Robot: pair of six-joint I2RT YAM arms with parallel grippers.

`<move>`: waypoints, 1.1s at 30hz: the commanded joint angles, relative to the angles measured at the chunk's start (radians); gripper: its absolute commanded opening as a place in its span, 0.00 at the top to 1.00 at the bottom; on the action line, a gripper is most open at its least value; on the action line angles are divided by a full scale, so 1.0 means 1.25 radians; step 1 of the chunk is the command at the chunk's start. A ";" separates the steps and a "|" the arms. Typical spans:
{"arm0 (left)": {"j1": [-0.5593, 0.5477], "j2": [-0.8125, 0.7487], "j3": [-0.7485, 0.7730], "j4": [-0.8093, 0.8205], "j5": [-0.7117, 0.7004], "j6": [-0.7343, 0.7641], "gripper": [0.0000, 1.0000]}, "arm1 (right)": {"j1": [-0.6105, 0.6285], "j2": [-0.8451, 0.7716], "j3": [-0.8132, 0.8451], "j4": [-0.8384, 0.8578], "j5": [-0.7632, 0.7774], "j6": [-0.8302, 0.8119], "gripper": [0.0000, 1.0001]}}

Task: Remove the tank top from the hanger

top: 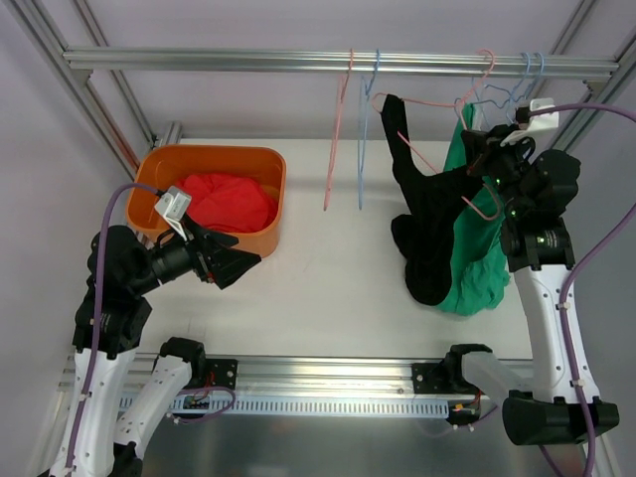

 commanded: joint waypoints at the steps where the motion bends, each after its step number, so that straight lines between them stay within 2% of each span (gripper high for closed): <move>1: -0.006 -0.003 -0.015 0.054 0.039 -0.018 0.01 | -0.001 -0.034 -0.027 0.163 -0.034 0.035 1.00; 9: -0.006 -0.007 -0.029 0.060 0.043 -0.019 0.01 | -0.003 0.114 0.111 0.070 -0.059 0.019 1.00; 14: -0.006 -0.005 -0.033 0.061 0.040 -0.013 0.01 | -0.001 0.141 0.109 0.144 -0.072 0.020 1.00; 15: -0.006 -0.005 -0.037 0.061 0.037 -0.013 0.01 | -0.001 0.133 0.091 0.202 -0.069 0.022 1.00; 23: -0.006 0.007 -0.052 0.070 0.031 -0.022 0.01 | -0.001 0.003 -0.031 0.341 -0.062 0.069 0.99; 27: -0.015 0.019 -0.042 0.082 0.037 -0.034 0.01 | -0.001 -0.057 -0.073 0.334 -0.058 0.079 1.00; 30: -0.042 0.039 -0.024 0.094 0.018 -0.051 0.01 | -0.001 -0.116 -0.093 0.267 -0.060 0.079 1.00; 32: -0.074 0.055 -0.005 0.106 -0.025 -0.057 0.01 | -0.001 -0.155 -0.120 0.219 -0.061 0.079 1.00; 33: -0.129 0.066 0.022 0.111 -0.047 -0.055 0.01 | -0.001 -0.180 -0.128 0.160 -0.059 0.079 1.00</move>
